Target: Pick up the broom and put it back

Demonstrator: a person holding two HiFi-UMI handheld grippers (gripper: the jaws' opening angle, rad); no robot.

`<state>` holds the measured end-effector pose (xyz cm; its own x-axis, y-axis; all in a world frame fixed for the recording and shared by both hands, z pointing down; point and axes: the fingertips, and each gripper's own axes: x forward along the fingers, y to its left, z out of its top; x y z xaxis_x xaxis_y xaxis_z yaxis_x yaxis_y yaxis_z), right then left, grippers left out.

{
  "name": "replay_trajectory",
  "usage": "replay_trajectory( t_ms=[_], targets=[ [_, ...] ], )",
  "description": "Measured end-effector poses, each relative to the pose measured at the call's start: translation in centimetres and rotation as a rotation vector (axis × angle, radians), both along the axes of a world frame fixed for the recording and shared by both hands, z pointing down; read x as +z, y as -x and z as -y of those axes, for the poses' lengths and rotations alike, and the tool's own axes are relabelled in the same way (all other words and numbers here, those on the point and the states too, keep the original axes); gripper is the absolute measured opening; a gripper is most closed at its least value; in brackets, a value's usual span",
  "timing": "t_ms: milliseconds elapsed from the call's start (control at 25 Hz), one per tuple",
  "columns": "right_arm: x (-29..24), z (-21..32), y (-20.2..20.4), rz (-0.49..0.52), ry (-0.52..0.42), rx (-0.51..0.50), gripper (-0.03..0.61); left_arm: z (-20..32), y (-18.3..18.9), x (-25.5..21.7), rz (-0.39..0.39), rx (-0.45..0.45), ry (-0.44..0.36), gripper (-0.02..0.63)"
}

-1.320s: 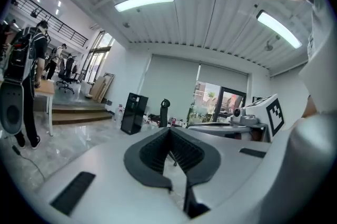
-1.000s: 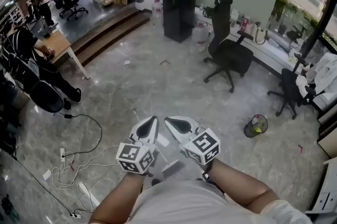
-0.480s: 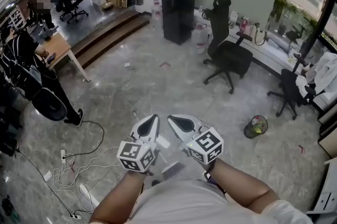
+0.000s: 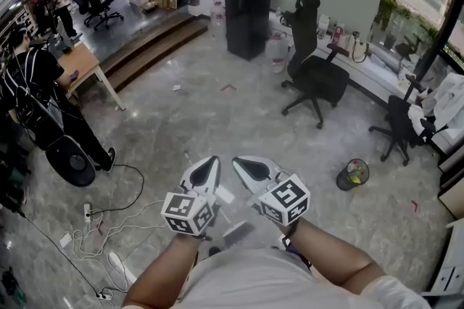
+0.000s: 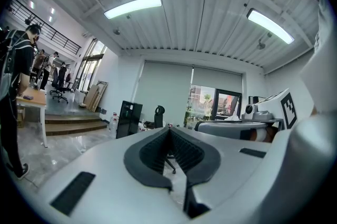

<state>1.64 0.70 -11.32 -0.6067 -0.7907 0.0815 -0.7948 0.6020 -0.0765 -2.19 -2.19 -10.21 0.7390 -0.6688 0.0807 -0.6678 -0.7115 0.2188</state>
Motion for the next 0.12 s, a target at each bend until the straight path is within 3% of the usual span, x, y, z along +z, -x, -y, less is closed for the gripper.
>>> replay_trajectory(
  t_ms=[120],
  targets=[
    [0.02, -0.2, -0.17, 0.004, 0.005, 0.002, 0.002, -0.19, -0.21, 0.03, -0.002, 0.002, 0.004, 0.005]
  ],
)
